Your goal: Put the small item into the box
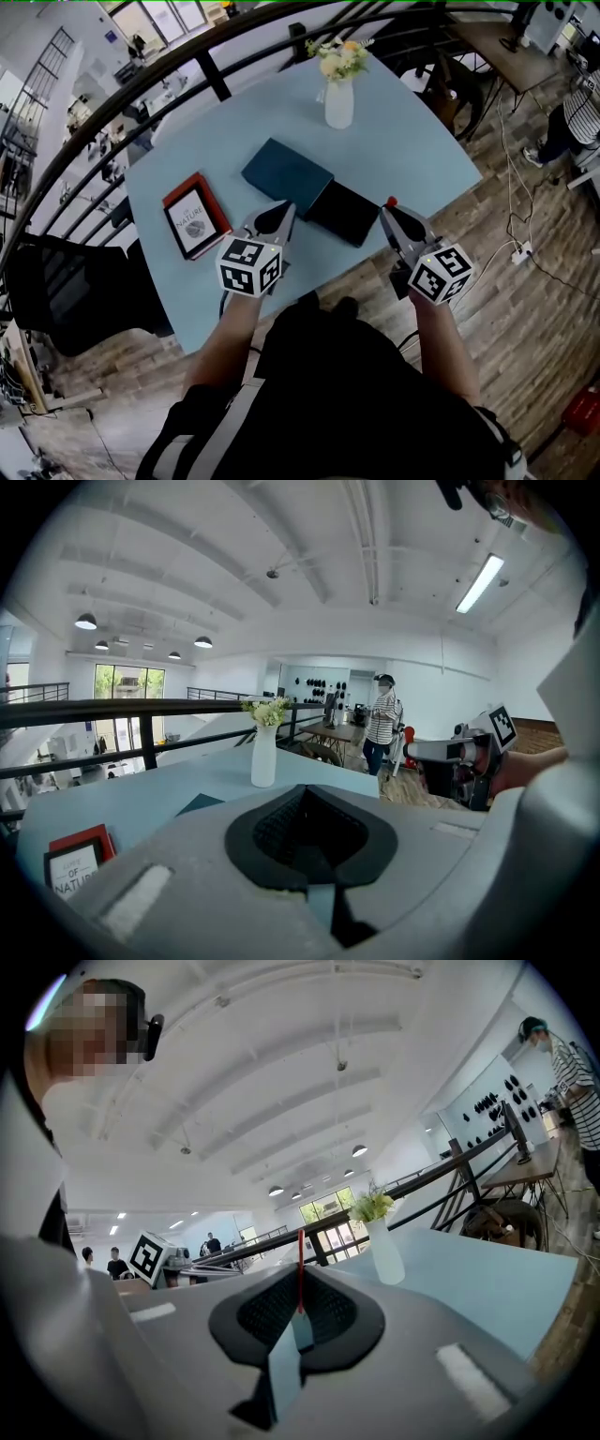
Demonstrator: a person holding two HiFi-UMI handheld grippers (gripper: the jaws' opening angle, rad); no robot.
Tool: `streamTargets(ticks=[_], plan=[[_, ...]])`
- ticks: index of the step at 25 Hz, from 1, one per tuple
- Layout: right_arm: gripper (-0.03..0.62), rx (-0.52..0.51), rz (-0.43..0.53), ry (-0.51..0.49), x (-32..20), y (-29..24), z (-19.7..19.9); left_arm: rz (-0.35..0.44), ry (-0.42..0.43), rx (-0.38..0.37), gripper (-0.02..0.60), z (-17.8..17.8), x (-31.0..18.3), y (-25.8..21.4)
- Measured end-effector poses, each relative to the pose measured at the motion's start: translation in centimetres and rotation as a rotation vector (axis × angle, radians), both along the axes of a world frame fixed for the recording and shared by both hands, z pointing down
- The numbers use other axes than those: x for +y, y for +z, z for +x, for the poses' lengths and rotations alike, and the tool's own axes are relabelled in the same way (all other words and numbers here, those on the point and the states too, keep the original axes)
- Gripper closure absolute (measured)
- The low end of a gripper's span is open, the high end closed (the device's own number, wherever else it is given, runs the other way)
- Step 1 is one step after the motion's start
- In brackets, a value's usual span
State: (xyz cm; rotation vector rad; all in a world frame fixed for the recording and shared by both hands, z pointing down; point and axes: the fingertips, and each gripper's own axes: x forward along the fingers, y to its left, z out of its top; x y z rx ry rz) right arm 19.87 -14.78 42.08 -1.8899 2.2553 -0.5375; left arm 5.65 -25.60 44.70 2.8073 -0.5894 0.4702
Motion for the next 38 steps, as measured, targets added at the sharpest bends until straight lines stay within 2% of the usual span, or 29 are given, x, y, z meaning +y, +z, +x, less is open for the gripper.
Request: streamTargets(ticks=[10,17,22,30,38], plan=[[0.58,0.045,-0.04,0.047,-6.2,-0.2,-2.8,-0.02,0.057,0.046,0.574,-1.4,-7.0,0.7],[0.58,0.05,-0.083,0.015,-8.3,0.7,-2.8,-0.066,0.039,0.077,0.574,-1.1,-8.0,2.0],[0.58,0.038,-0.09,-0.069,-9.7,1.2,-1.1,-0.075,-0.047,0.063,0.574,-0.3,-8.6,2.4],[0.581,-0.023,-0.121,-0.252,-11.8,4.2,4.6,-0.102,-0.254,-0.007,0.574,2.7,-7.5,4.3],[0.58,-0.026,-0.178,-0.413,-11.5,6.7,8.9,-0.136,-0.441,-0.027,0.574,4.7,-4.7,5.9]])
